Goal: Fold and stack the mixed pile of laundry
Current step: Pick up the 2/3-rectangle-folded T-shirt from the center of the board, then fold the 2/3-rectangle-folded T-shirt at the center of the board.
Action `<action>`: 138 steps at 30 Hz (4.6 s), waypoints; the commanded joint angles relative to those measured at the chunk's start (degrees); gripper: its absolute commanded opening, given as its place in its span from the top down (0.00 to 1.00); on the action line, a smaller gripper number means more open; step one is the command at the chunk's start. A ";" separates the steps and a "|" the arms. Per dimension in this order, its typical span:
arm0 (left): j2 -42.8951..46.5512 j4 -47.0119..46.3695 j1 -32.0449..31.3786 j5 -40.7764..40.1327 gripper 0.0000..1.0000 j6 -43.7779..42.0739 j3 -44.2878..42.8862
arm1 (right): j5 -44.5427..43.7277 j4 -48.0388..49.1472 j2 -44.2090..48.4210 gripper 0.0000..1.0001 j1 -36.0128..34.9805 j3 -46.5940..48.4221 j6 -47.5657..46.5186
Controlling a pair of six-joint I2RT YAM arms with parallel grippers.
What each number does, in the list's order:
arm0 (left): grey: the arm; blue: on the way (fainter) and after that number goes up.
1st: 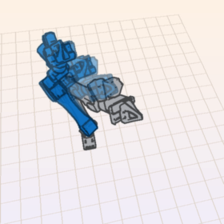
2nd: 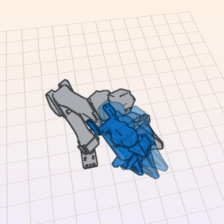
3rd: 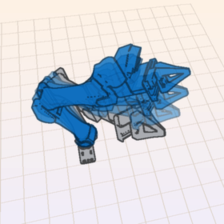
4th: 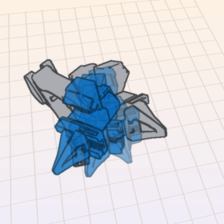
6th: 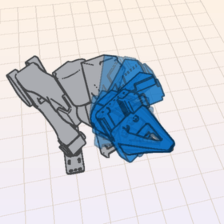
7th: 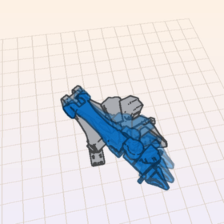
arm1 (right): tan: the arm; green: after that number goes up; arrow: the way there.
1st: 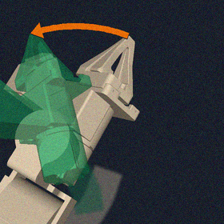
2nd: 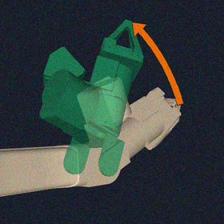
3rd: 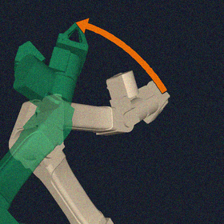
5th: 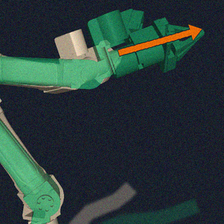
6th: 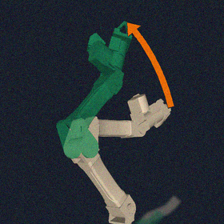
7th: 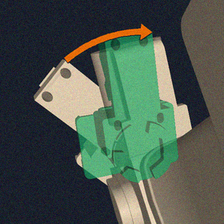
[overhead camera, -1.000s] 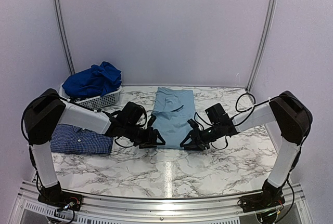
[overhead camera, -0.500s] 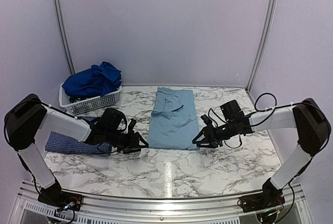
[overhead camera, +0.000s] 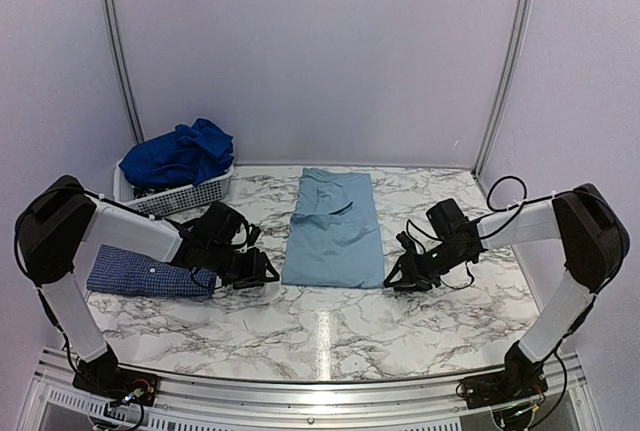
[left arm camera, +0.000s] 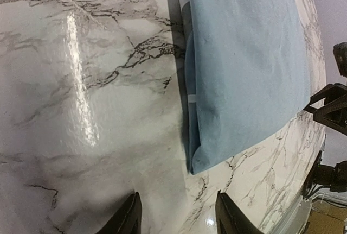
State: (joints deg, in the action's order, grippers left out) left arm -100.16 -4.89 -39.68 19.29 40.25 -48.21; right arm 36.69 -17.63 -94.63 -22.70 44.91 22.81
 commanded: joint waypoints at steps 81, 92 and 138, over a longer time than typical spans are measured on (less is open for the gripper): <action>-11.53 19.18 -0.53 -3.74 1.00 -6.32 -28.77 | -4.22 -12.17 -17.59 1.00 -1.47 33.46 -7.82; -6.75 14.16 -2.30 -0.43 1.00 -4.03 -17.37 | 0.15 -9.37 -12.95 1.00 -1.64 22.83 -6.58; -25.55 22.68 10.24 3.78 0.97 -6.32 -48.28 | 3.13 -24.03 -34.81 0.91 8.41 59.03 -9.45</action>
State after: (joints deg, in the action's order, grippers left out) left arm -122.41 16.60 -30.87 22.57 34.39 -92.95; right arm 41.06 -40.16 -127.15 -16.40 101.62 13.34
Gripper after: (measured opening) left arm 0.016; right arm 0.019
